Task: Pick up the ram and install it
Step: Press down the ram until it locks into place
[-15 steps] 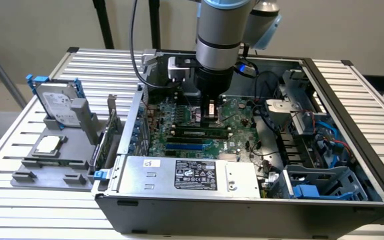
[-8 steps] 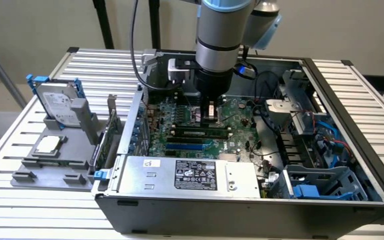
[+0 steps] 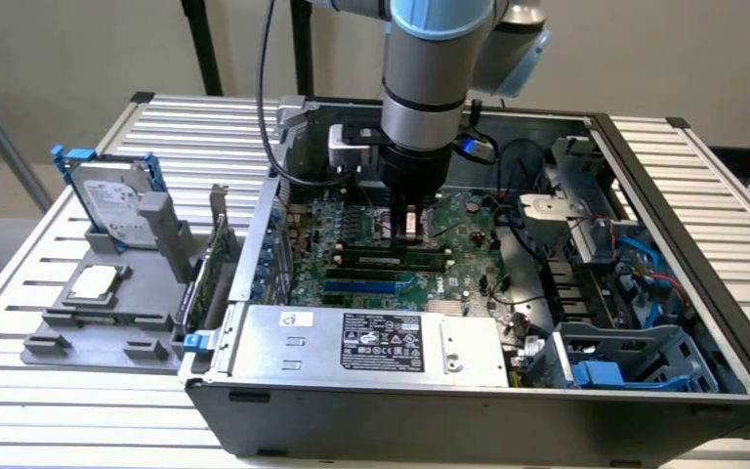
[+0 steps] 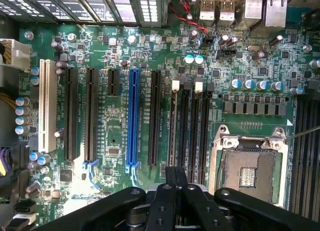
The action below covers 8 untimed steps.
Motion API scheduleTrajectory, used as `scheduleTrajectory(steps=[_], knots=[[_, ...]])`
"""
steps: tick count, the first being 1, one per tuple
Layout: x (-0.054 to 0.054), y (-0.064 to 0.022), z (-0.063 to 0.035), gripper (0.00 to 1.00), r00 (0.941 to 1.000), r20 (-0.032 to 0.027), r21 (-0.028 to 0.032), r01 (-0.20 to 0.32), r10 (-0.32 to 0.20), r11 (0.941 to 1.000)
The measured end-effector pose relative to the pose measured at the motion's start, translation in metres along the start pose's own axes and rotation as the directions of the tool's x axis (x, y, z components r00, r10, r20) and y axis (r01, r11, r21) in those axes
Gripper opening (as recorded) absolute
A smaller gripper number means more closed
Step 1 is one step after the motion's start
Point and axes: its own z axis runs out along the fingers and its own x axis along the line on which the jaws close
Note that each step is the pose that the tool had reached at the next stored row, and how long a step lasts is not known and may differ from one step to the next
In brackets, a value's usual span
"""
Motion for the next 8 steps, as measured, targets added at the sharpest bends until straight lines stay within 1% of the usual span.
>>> scheduleTrajectory(steps=[1, 5, 8], knots=[[-0.0002, -0.0001, 0.0015, 0.11, 1.0000, 0.0007, 0.0002, 0.000, 0.000, 1.0000], [-0.0004, 0.0001, 0.0061, 0.11, 1.0000, 0.0005, 0.0002, 0.000, 0.000, 1.0000], [-0.0001, 0.0003, 0.0065, 0.11, 1.0000, -0.0004, -0.0002, 0.000, 0.000, 1.0000]])
